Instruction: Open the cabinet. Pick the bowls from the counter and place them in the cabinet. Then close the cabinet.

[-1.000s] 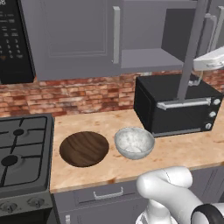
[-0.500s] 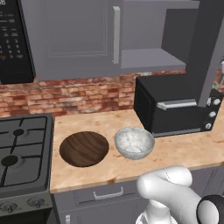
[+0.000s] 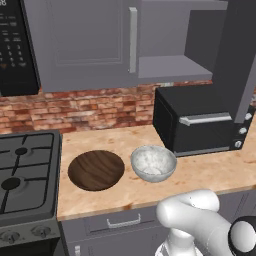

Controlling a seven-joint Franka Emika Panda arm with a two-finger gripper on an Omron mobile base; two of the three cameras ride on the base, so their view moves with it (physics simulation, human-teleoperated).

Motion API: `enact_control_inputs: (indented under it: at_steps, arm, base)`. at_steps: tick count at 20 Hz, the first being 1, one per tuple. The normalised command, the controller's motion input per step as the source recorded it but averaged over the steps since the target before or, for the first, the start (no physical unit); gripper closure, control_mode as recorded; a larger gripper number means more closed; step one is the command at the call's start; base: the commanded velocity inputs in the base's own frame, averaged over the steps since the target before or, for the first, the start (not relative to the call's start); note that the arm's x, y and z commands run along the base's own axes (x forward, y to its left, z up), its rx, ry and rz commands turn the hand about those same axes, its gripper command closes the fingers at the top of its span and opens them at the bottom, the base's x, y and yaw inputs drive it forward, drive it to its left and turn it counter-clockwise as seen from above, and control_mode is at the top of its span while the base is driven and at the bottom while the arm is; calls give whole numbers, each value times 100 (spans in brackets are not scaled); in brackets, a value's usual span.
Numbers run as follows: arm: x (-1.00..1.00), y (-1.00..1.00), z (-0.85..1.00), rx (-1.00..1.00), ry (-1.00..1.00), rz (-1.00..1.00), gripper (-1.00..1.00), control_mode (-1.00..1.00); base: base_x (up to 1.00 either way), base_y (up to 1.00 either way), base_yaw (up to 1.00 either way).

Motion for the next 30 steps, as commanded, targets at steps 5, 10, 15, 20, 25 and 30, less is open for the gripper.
enact_control_inputs:
  at_steps: [5,10,15,20,25,30]
  arm:
    - [-12,-20,-17,3,-6,0,-100,-100]
    - [-72,-18,0,1,-11,0,-100,-100]
    - [-71,12,0,0,-13,-3,-100,-100]
    - [-22,58,0,0,-4,-14,-100,-100]
    - [2,74,0,0,-5,-22,-100,-100]
    - [1,63,0,-1,-9,-25,-100,-100]
  base:
    - [0,0,0]
    - [0,0,0]
    - [0,0,0]
    - [0,0,0]
    - [0,0,0]
    - [0,0,0]
